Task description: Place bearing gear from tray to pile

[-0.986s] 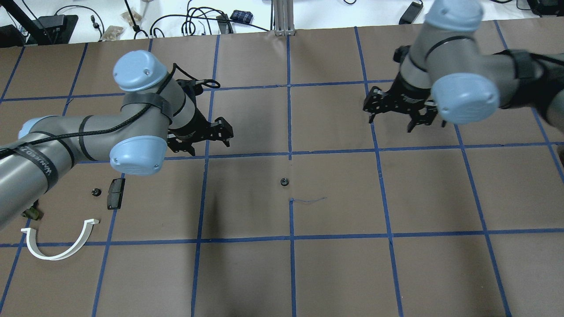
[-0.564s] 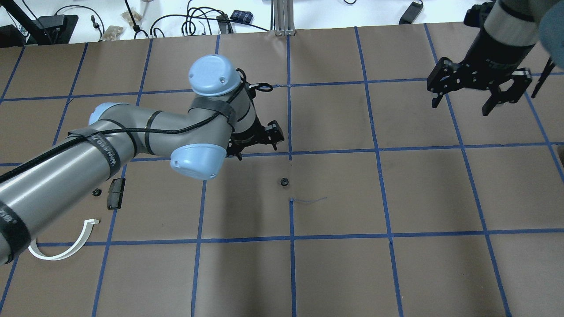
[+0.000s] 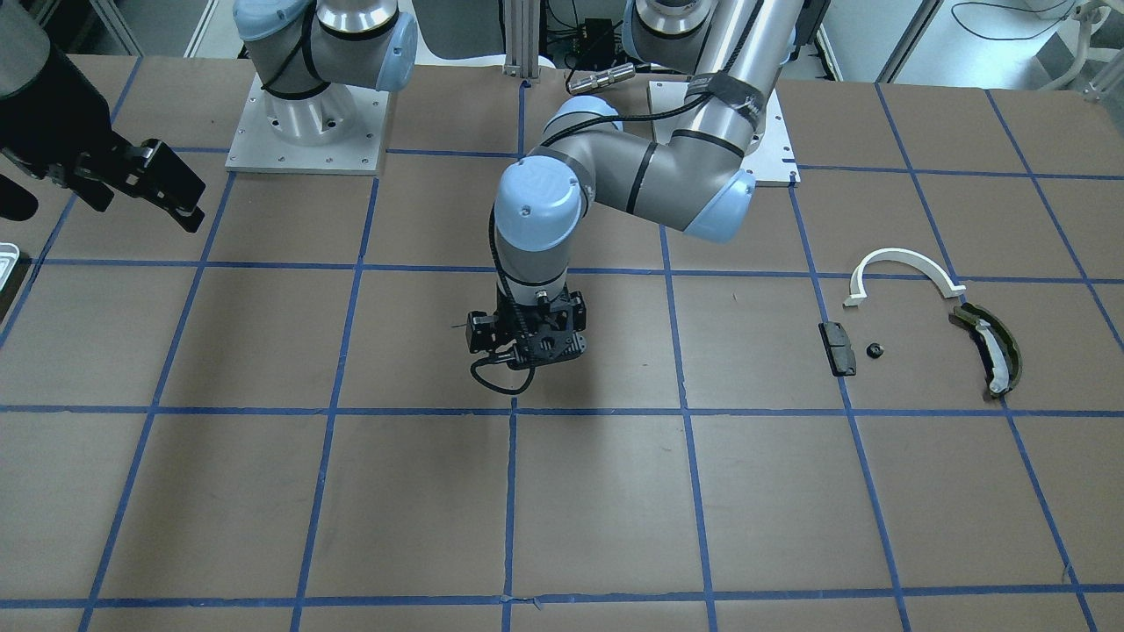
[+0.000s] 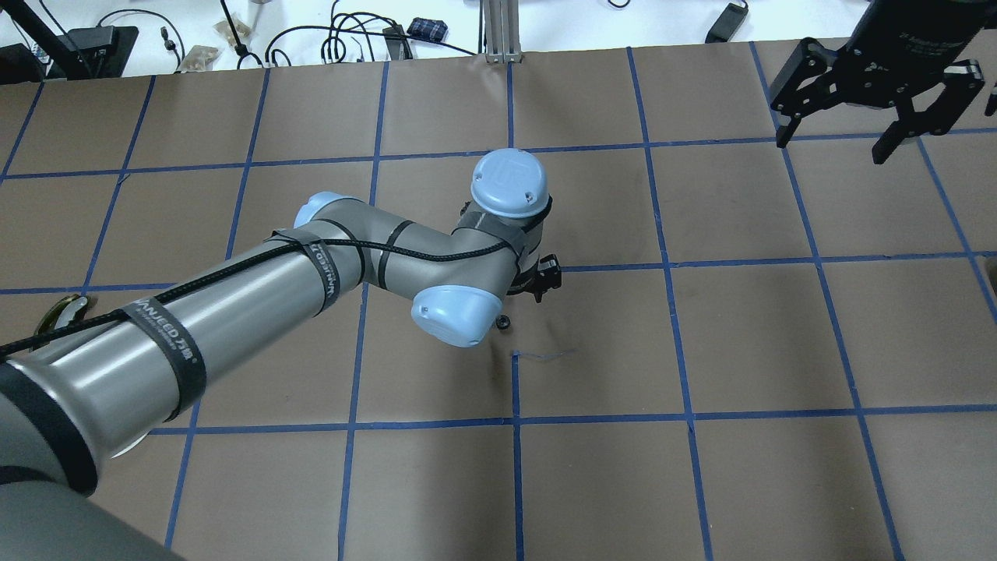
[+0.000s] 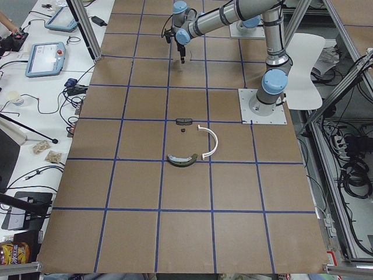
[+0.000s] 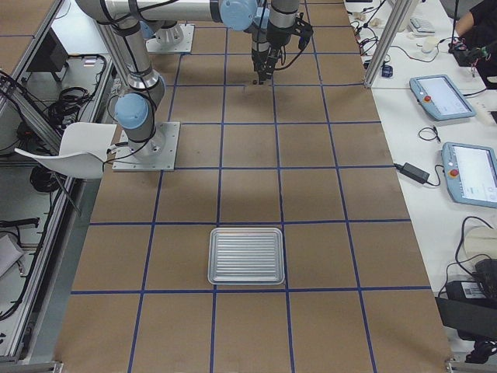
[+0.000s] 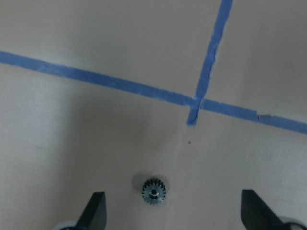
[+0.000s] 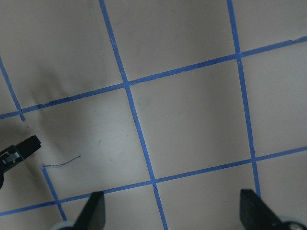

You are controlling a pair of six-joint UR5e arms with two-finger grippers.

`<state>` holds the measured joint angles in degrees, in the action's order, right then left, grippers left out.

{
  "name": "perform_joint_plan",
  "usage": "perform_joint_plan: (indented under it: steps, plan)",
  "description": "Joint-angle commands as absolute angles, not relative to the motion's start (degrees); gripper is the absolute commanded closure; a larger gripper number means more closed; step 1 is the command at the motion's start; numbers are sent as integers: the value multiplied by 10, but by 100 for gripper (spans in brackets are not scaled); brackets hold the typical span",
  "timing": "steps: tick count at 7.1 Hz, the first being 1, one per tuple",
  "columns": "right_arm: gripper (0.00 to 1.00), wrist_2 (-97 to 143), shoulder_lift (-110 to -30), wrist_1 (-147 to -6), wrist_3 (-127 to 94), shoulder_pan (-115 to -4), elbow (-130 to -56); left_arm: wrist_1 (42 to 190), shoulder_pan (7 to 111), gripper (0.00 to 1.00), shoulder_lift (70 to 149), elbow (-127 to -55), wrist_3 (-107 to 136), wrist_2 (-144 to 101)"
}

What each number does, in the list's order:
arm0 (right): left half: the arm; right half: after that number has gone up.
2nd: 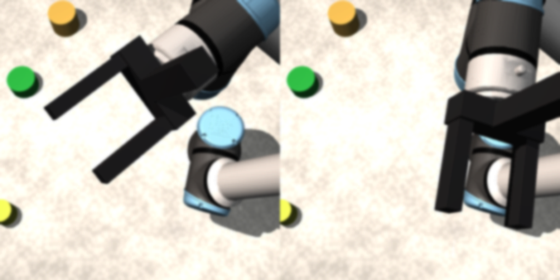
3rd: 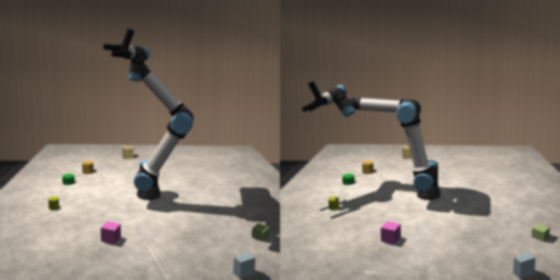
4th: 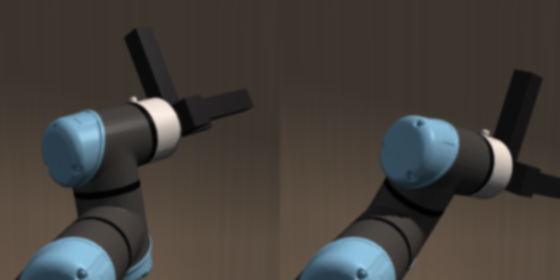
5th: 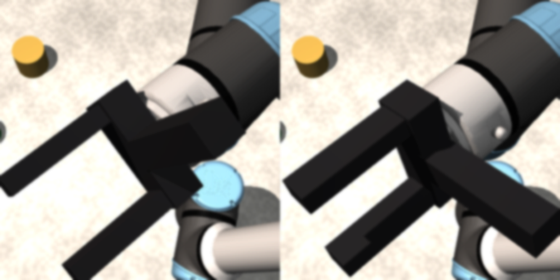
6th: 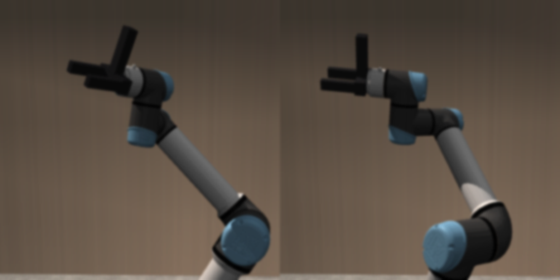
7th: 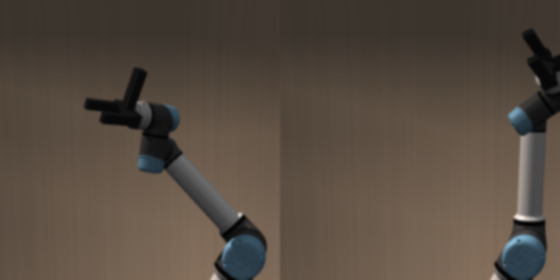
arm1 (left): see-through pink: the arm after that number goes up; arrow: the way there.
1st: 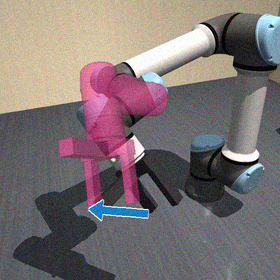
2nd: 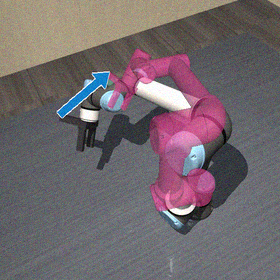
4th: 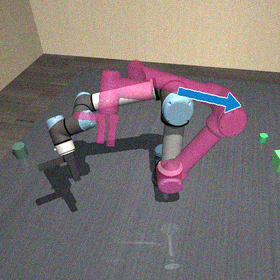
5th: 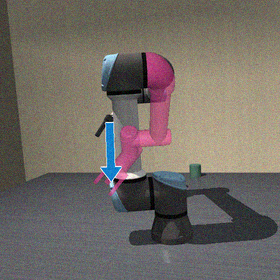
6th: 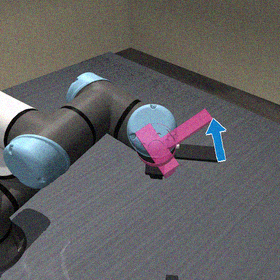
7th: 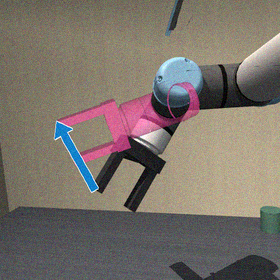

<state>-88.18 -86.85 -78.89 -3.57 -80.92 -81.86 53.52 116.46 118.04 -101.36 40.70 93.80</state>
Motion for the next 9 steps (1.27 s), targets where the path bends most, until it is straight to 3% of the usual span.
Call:
perform_joint_plan:
  steps: [1,4,6,7,8,9]
  plan:
    - [0,-891,-865,-792,-43,-872,-832,533,1172,2,1199,-1028,409,957]
    - [0,-886,-887,-823,-37,-886,-896,531,1146,2,1171,-1039,354,914]
    - [0,-891,-898,-824,-41,-886,-915,529,1130,10,1168,-1054,336,867]
    - [0,-891,-898,-829,-40,-886,-914,513,1129,21,1168,-1056,332,867]
    - [0,-891,-897,-834,-40,-886,-915,508,1129,41,1168,-1056,330,867]
    - [0,-892,-896,-834,-37,-885,-915,508,1129,48,1170,-1051,330,867]
